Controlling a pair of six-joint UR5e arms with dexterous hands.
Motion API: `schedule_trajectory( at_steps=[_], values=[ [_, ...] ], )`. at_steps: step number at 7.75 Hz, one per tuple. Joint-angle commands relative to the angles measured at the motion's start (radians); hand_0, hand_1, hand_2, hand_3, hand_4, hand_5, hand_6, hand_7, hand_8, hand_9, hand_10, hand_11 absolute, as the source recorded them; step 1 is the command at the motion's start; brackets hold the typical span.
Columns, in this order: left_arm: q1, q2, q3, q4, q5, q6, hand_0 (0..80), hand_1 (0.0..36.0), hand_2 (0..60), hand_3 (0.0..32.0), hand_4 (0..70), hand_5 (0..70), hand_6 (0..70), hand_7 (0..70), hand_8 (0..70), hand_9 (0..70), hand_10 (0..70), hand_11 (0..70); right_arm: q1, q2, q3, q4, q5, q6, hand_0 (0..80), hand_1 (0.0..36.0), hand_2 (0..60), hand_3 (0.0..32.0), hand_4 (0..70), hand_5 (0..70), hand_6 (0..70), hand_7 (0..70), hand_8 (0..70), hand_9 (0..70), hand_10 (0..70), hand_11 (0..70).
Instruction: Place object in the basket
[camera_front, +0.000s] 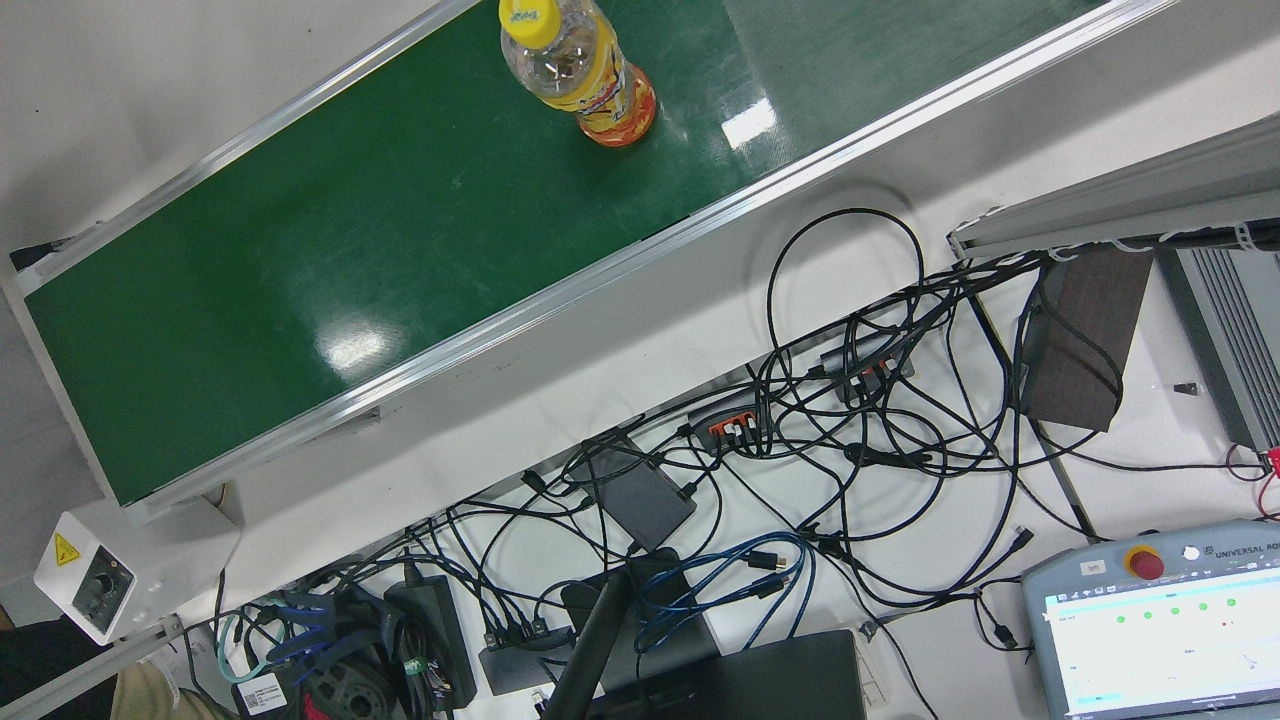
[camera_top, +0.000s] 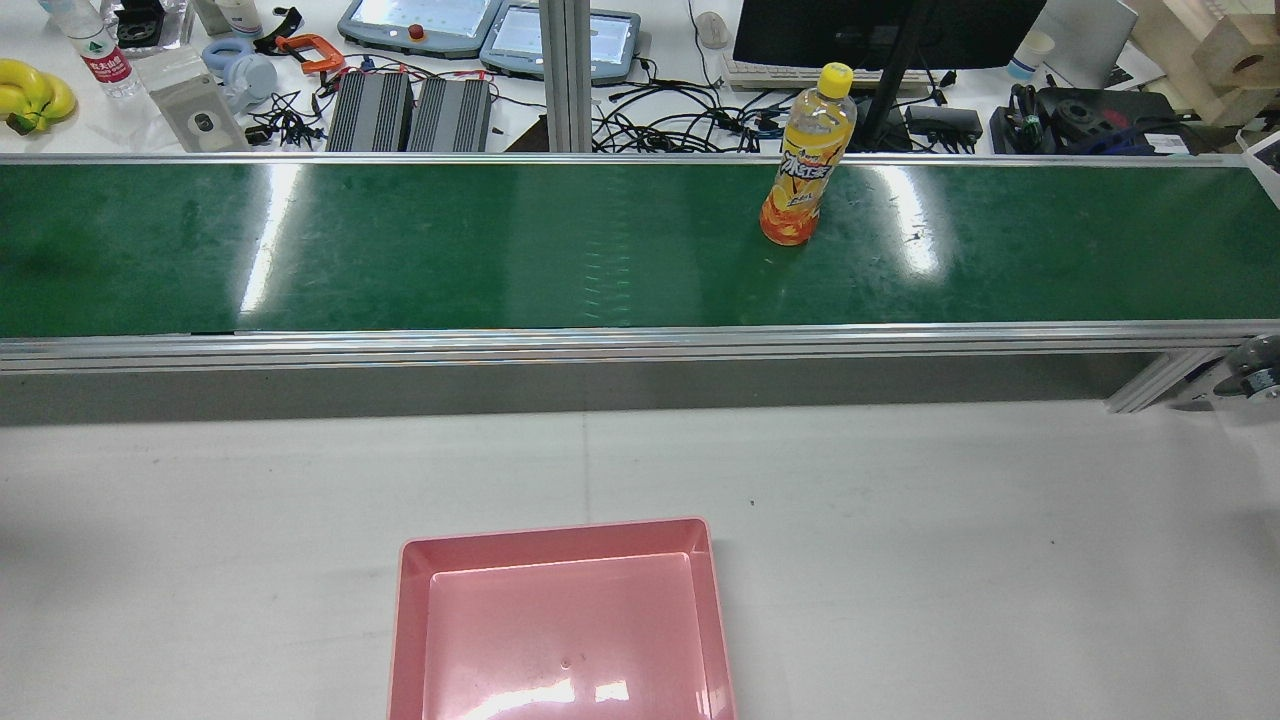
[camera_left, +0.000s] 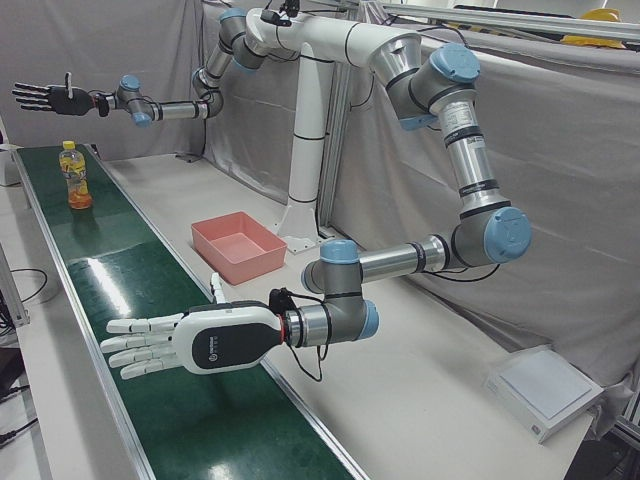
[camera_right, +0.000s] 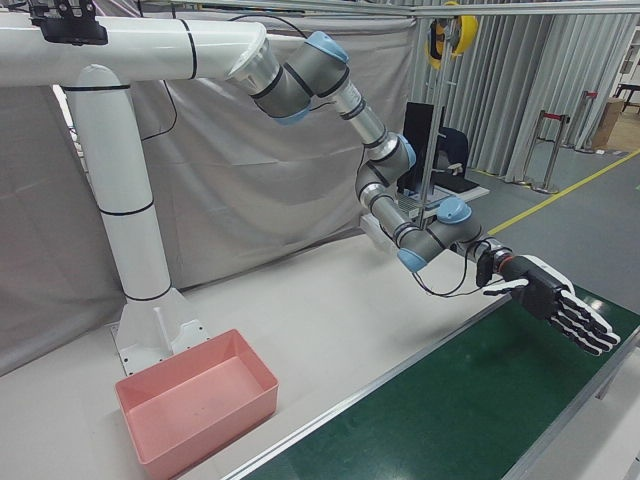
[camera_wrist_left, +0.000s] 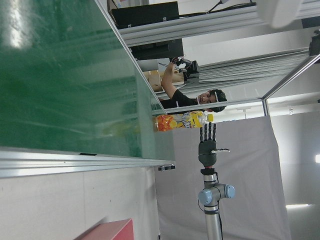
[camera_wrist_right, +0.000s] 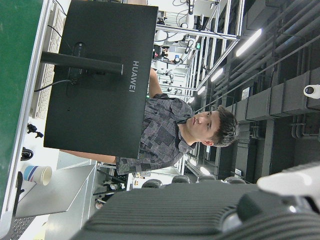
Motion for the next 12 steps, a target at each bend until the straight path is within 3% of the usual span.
schedule_trajectory(
  at_steps=[1, 5, 9, 12],
  values=[
    [-0.001, 0.000, 0.002, 0.000, 0.000, -0.001, 64.3, 12.5, 0.0, 0.0, 0.0, 10.8, 0.0, 0.0, 0.0, 0.0, 0.0, 0.0, 0.000, 0.000, 0.000, 0.000, 0.000, 0.001, 0.0, 0.0, 0.0, 0.0, 0.0, 0.0, 0.0, 0.0, 0.0, 0.0, 0.0, 0.0],
    [0.010, 0.000, 0.000, -0.006, 0.000, -0.007, 64.2, 12.4, 0.0, 0.0, 0.0, 10.4, 0.0, 0.0, 0.0, 0.0, 0.0, 0.0, 0.000, 0.000, 0.000, 0.000, 0.000, 0.001, 0.0, 0.0, 0.0, 0.0, 0.0, 0.0, 0.0, 0.0, 0.0, 0.0, 0.0, 0.0],
    [0.018, 0.000, 0.003, 0.065, 0.000, -0.005, 66.4, 13.1, 0.0, 0.0, 0.0, 14.4, 0.0, 0.0, 0.0, 0.0, 0.0, 0.0, 0.000, 0.000, -0.001, 0.000, 0.000, -0.001, 0.0, 0.0, 0.0, 0.0, 0.0, 0.0, 0.0, 0.0, 0.0, 0.0, 0.0, 0.0],
    [0.015, 0.000, -0.001, 0.061, 0.000, -0.005, 69.8, 13.8, 0.0, 0.0, 0.0, 16.2, 0.0, 0.0, 0.0, 0.0, 0.0, 0.0, 0.000, 0.000, -0.001, 0.000, 0.000, -0.001, 0.0, 0.0, 0.0, 0.0, 0.0, 0.0, 0.0, 0.0, 0.0, 0.0, 0.0, 0.0]
  ],
)
